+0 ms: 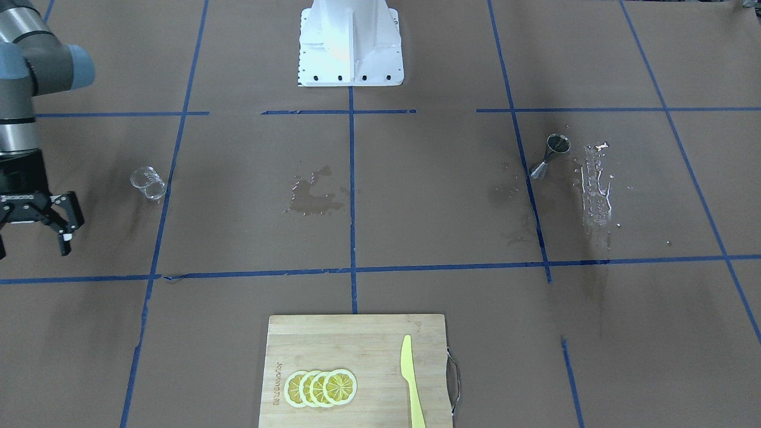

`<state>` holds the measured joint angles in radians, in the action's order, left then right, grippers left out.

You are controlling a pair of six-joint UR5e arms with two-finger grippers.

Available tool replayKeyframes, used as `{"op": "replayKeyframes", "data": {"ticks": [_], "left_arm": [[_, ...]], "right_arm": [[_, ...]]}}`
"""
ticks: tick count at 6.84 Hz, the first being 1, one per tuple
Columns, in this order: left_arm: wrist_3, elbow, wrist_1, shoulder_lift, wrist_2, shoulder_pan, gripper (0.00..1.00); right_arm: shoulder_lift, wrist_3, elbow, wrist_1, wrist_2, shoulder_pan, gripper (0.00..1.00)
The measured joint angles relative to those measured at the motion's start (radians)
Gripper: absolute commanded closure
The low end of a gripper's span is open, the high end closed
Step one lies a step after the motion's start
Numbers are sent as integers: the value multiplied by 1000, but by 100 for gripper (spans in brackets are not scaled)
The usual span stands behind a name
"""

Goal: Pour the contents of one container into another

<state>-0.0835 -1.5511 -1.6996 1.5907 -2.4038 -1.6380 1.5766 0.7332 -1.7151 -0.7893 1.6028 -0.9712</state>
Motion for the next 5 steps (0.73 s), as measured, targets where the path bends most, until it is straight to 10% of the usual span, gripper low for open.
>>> {"op": "replayKeyframes", "data": {"ticks": [2,5], "left_arm": [[1,0,0,0,0,1,0],[2,7,1,-3,-1,1,0]], "right_arm": [[-63,-273,13,-313,371,-273,0],[-71,-641,34,-749,603,-491,0]]}}
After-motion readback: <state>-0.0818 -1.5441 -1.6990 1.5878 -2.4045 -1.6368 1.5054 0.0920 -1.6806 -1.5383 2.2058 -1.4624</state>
